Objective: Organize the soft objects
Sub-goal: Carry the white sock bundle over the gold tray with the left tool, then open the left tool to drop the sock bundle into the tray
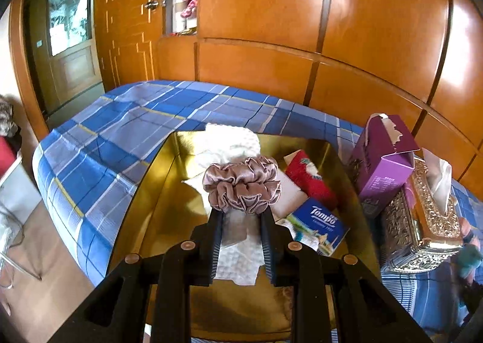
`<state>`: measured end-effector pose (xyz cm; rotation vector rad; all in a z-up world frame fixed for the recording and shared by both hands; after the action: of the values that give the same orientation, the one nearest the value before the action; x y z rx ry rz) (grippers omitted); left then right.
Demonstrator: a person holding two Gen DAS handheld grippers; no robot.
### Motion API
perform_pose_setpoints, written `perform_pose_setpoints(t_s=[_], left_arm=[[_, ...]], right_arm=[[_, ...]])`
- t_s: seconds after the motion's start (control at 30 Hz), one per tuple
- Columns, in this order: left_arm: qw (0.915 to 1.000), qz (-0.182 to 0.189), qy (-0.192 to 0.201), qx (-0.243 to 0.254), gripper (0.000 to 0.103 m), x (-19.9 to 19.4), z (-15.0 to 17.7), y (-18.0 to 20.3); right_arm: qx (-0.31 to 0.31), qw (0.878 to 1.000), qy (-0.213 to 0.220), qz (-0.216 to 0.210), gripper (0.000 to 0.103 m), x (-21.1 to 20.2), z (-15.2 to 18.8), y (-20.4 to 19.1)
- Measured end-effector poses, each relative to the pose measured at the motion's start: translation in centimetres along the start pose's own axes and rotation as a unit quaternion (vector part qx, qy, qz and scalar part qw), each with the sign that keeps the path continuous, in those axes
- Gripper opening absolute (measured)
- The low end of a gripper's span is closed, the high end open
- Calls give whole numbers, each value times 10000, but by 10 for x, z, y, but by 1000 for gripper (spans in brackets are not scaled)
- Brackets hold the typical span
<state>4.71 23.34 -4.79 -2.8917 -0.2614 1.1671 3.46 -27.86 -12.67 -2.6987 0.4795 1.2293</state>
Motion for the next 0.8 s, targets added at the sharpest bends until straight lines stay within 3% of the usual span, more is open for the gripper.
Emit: perform_pose_setpoints(t_s=[0.37,0.6,0.73,0.8], left_arm=[[9979,141,-394,-494,24,7,25,-25],[9908,516,-801,-958,28,29,35,-35],[9880,599,-1018,-999,46,41,37,-28],[9888,593,-1005,-932,63,40,37,-25]], right_arm=[[0,10000,32,30,33,1,2,-1],[75,10000,5,25,33,0,1,0],[57,10000,-35,36,32,-1,-1,-1],[49,10000,-74,33,32,-1,-2,-1]])
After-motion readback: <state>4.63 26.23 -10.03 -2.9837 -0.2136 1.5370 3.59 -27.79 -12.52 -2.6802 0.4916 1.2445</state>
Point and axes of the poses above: each gripper's, at about its wrist camera, not at the fingertips, and x roughly the way its jaws point, y to its right, z to its underside, the point moved 2 cm from there along x, roughly the way its jaws point, and after that the axes turned 12 degrees about x, right-handed, at the moved point
